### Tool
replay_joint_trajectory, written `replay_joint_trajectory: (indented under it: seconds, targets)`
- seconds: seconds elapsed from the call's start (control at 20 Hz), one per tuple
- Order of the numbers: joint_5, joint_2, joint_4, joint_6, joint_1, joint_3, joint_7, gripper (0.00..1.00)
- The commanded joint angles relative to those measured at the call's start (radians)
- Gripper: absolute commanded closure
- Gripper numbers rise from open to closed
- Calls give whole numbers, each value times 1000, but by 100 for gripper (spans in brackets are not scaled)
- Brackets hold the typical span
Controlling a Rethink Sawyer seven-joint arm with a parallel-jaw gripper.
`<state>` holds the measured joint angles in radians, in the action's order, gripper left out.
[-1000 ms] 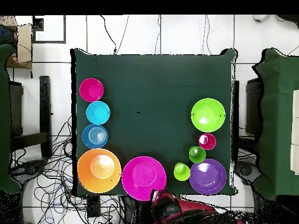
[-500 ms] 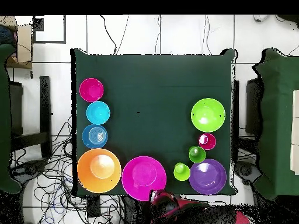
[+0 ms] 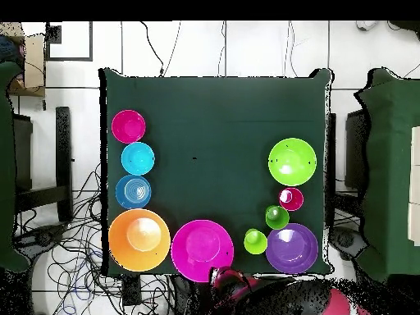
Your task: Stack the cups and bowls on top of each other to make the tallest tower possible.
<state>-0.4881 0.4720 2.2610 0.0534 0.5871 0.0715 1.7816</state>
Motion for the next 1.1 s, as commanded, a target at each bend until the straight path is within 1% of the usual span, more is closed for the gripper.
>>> replay_joint_trajectory:
  seconds: [0.05, 0.4, 0.8, 1.1]
  targets:
    - [-45, -43, -153, 86, 11, -105, 83, 0]
    - [-50, -56, -160, 96, 9, -99, 90, 0]
    - [-50, -46, -157, 91, 8, -98, 90, 0]
    - [-57, -40, -157, 112, 5, -94, 92, 0]
